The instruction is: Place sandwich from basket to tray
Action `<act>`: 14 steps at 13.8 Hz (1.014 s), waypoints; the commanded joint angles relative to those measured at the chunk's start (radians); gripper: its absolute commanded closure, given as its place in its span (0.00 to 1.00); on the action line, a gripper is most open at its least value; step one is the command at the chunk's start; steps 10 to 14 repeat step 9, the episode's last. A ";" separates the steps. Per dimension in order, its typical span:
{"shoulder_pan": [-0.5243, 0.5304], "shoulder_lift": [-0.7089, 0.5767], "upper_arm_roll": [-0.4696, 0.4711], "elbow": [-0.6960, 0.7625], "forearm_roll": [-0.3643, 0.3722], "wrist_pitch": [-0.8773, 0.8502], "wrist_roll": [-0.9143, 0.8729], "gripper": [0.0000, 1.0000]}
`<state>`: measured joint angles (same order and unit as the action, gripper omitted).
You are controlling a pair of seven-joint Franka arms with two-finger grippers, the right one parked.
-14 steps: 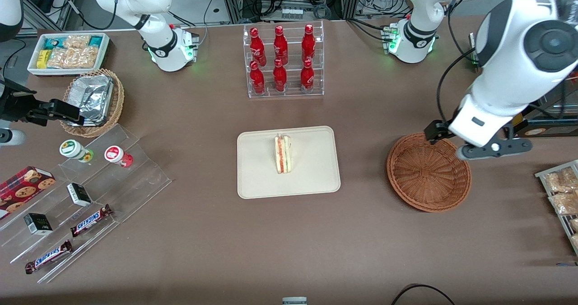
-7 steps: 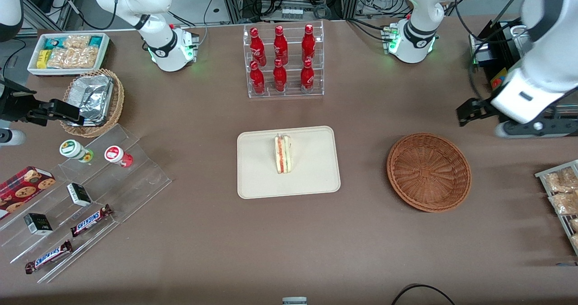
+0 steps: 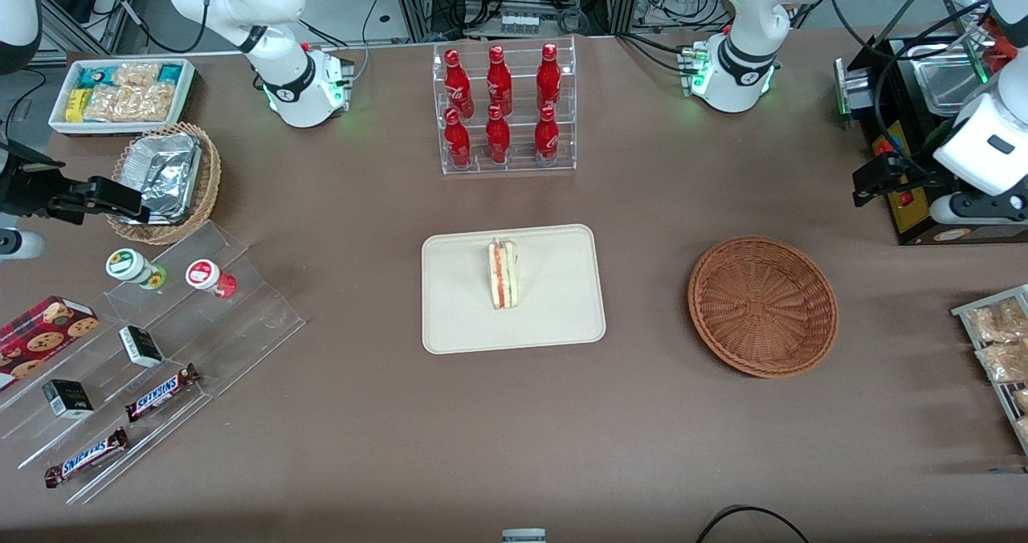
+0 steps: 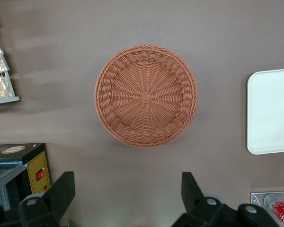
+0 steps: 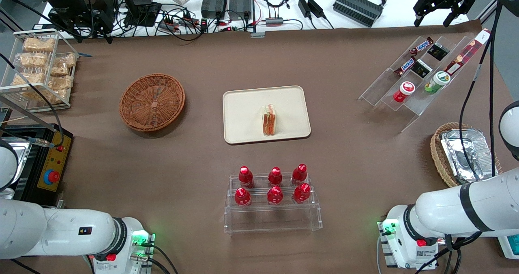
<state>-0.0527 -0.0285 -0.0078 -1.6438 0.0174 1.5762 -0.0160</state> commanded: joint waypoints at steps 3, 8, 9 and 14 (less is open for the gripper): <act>-0.019 -0.002 0.009 0.045 0.001 -0.016 -0.001 0.01; -0.016 -0.001 0.014 0.059 0.004 -0.031 -0.001 0.01; -0.016 -0.001 0.014 0.059 0.004 -0.033 -0.002 0.01; -0.016 -0.001 0.014 0.059 0.004 -0.033 -0.002 0.01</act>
